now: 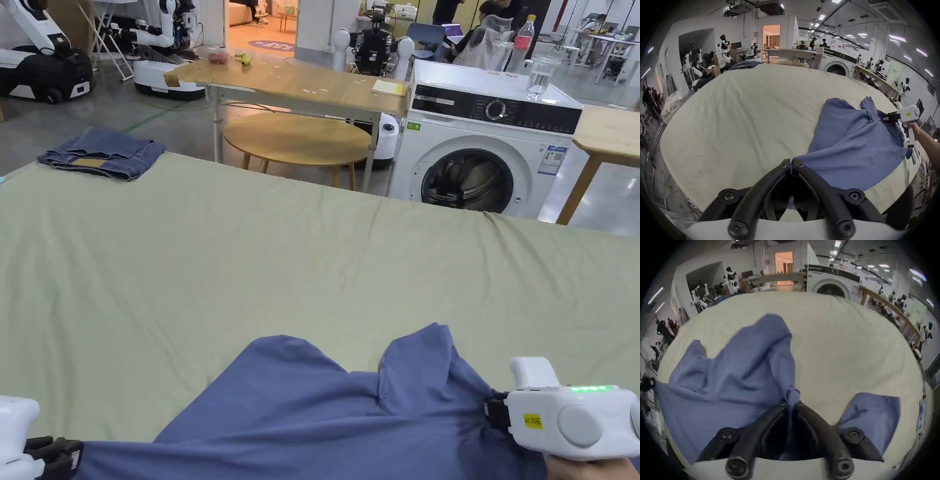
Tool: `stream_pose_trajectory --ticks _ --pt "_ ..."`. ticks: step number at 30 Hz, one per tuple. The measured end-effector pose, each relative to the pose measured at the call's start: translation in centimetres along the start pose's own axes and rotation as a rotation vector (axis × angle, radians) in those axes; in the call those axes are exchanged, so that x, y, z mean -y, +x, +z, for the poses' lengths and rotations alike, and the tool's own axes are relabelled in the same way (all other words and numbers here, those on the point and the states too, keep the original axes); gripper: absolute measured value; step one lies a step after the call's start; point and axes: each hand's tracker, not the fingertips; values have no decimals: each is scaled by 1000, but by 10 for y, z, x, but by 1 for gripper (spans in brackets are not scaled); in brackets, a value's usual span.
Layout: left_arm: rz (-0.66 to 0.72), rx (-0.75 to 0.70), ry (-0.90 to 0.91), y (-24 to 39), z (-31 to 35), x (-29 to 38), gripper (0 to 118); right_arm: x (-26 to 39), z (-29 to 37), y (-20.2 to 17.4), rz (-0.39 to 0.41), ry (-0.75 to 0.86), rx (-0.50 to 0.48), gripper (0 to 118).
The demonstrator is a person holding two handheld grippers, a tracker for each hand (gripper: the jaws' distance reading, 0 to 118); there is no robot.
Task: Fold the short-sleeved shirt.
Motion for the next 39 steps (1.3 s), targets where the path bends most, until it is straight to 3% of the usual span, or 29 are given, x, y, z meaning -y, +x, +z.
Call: stream_pose_trajectory --ticks 2,10,18,27,39 --pt "0 -6 8 1 1 -3 0 -2 26 -4 -12 71 -21 0" --pt "-15 -11 129 18 10 -39 0 -14 161 -25 22 317 50 0" --pt "-15 -21 329 48 42 -128 0 -55 268 7 -11 512 194 0" --pt "-111 -55 508 100 82 -262 0 -142 339 53 -70 682 258 0" --pt "-132 -161 707 125 127 -412 0 -261 403 68 -111 912 256 0"
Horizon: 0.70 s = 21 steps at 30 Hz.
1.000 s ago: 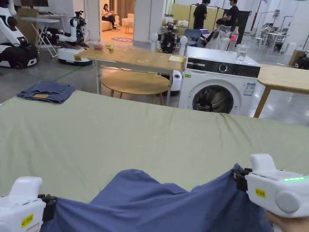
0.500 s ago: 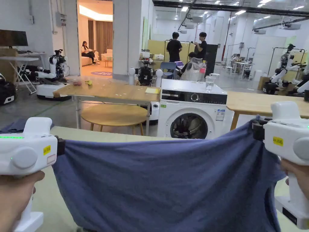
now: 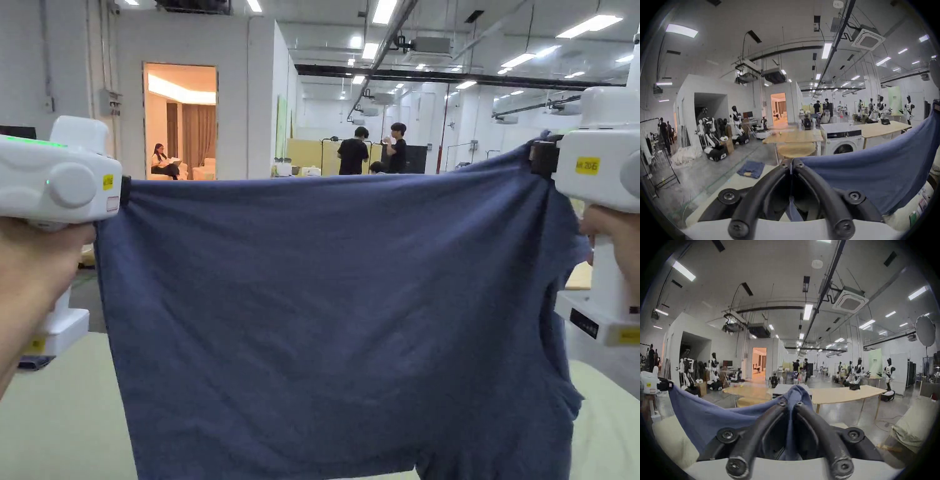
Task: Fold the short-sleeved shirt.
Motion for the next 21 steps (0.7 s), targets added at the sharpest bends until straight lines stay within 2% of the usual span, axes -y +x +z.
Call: stream_pose_trajectory --ticks 5,12,17,21 --pt "-16 -19 34 -5 1 -11 0 -5 -11 -10 -19 26 -10 0" --pt "-33 -34 -53 0 -11 71 0 76 -19 -16 -4 -52 22 0" --pt "-19 4 -72 0 13 101 0 99 12 -6 -31 -64 18 0" --pt "-6 72 -88 -4 60 126 0 115 63 -1 -4 -92 9 0"
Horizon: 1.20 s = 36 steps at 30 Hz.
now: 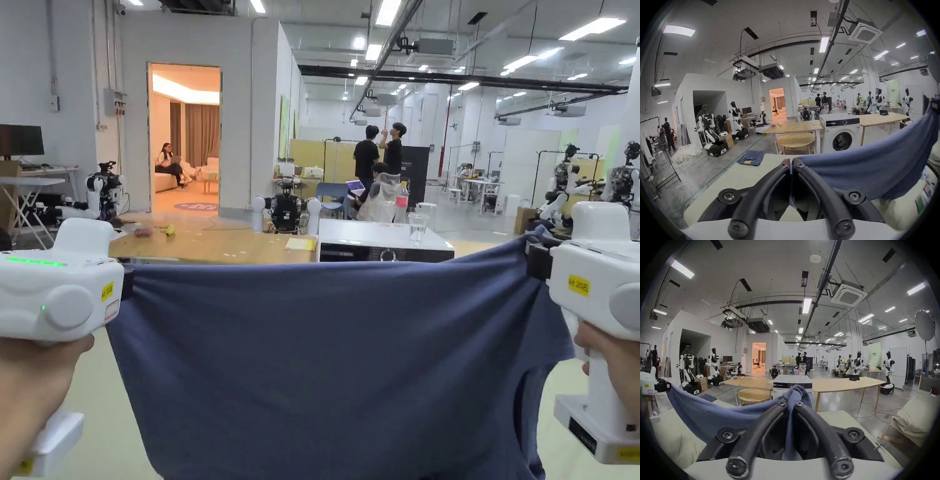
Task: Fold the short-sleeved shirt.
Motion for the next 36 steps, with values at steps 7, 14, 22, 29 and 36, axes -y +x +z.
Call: stream_pose_trajectory --ticks 7,14,22,29,36 --pt "35 93 -86 -8 105 110 0 98 113 3 99 -148 -34 0" --pt "190 125 -378 -23 178 275 0 282 205 -1 97 -454 -39 0" --pt "156 122 -464 -14 207 334 5 356 247 -5 24 -615 -6 10" --pt "13 176 -245 48 237 266 115 272 262 -55 32 -405 -98 118" --pt "41 311 -297 49 241 261 0 263 275 -82 53 -325 -108 0"
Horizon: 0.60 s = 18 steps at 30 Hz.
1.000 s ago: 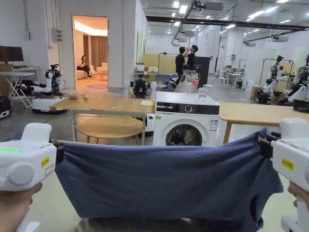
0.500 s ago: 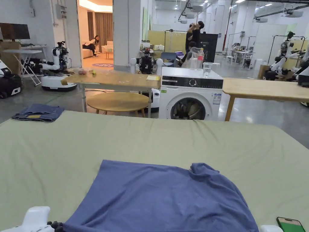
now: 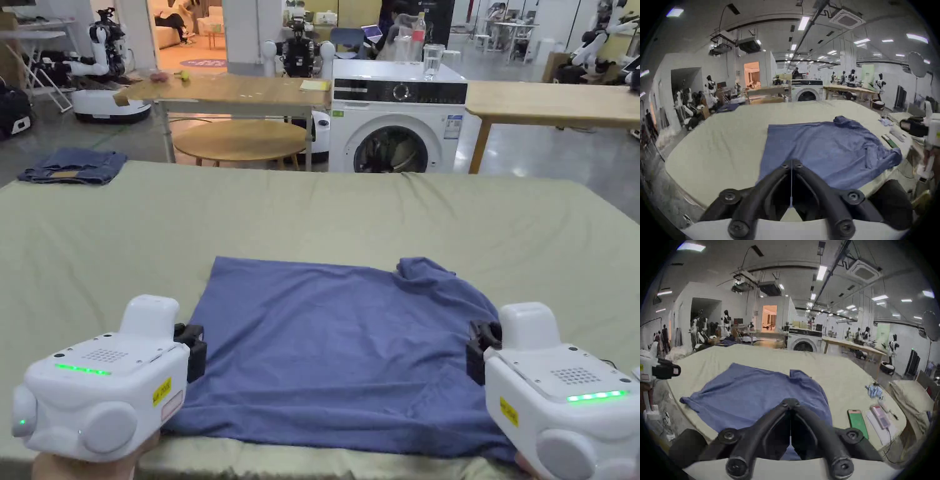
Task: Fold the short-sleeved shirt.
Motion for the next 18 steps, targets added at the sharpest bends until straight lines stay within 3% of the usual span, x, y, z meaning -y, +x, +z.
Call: stream_pose_trajectory --ticks 5,8,10,11,12,13,18 --pt "-2 -130 -58 -49 19 30 0 15 4 0 -31 -36 -5 0" --pt "42 -73 -114 -79 23 57 2 28 -2 1 -33 -64 13 0" --pt "37 -81 -137 -90 20 74 28 38 -7 2 -26 -94 17 0" --pt "33 -70 -182 -95 12 82 28 43 -9 2 -21 -109 27 0" --pt "26 -59 -225 -98 5 89 86 43 -14 2 -19 -123 28 0" --pt "19 -52 -225 -99 1 95 115 45 -16 3 -21 -136 26 0" --pt "19 -44 -260 -102 -37 102 115 53 -24 10 -35 -184 49 0"
